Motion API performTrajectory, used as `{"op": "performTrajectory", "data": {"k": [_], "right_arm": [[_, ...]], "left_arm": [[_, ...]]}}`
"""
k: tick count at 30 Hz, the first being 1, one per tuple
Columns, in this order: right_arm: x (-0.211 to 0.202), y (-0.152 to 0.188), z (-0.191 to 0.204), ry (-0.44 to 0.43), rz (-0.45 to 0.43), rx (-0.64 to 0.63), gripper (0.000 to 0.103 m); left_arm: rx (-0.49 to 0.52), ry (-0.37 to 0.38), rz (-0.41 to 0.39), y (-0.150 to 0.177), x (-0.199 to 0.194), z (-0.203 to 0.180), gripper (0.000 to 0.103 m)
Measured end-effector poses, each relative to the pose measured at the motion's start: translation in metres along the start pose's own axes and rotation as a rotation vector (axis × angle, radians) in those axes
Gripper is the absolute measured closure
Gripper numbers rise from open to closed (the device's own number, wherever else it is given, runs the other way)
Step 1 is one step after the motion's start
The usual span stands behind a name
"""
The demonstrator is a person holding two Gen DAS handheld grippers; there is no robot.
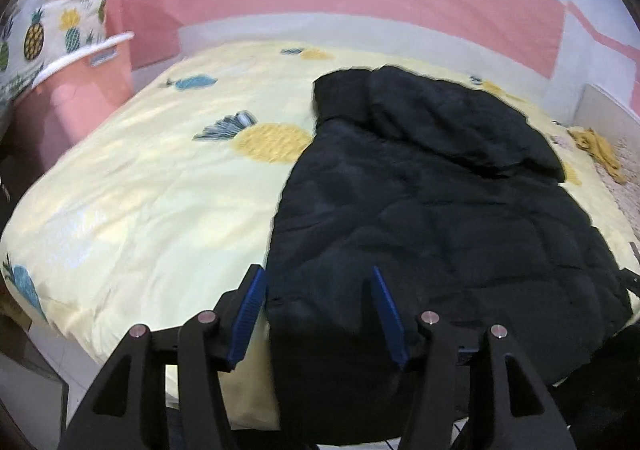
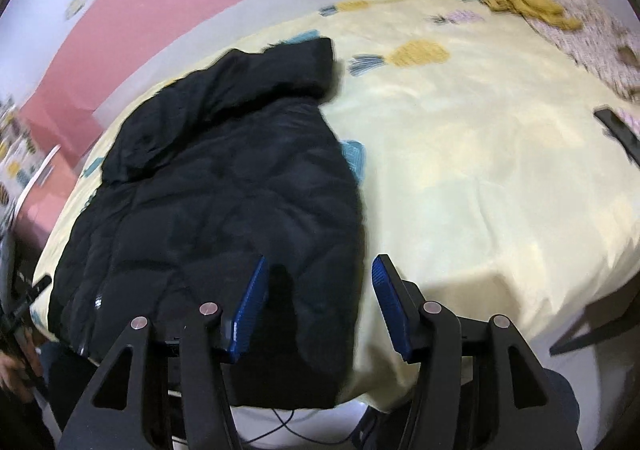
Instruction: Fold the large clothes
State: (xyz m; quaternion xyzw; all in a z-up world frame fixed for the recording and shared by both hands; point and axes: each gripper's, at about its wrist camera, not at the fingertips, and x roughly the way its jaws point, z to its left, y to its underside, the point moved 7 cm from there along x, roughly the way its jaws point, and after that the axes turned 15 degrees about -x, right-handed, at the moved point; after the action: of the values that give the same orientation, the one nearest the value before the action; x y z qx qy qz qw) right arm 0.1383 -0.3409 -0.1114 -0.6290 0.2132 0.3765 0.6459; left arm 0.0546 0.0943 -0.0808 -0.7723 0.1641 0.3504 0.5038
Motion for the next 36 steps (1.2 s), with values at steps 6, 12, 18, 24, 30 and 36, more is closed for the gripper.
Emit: {"op": "performTrajectory", "data": {"k": [6,12,18,24,30,36], "right_arm": [[0.018,0.014,0.002,-0.097,0.064,0.049,0.048],[0.020,0.021,0.019,-0.175,0.085,0.058,0.047],[0.027,0.018,0.019,-0.189,0.084,0.050,0.046],[0.036,0.010,0.020,-0.184,0.074,0.045,0.046],[0.024,0.027,0.031,-0.197,0.068,-0.025,0.052],[0.037,0.016,0.034,-0.189,0.055,-0.028,0.069]], "left_arm": [[-0.084,0.033,0.094,0.016,0.022,0.016,0.044],[-0.071,0.091,0.104,0.034,0.018,0.001,0.040],[-0.091,0.100,0.113,0.034,0.028,0.002,0.035],[-0.112,0.116,0.117,0.027,0.039,-0.002,0.033],[-0.079,0.117,0.109,0.042,0.030,-0.002,0.034],[-0.089,0.116,0.138,0.038,0.039,-0.006,0.031]]}}
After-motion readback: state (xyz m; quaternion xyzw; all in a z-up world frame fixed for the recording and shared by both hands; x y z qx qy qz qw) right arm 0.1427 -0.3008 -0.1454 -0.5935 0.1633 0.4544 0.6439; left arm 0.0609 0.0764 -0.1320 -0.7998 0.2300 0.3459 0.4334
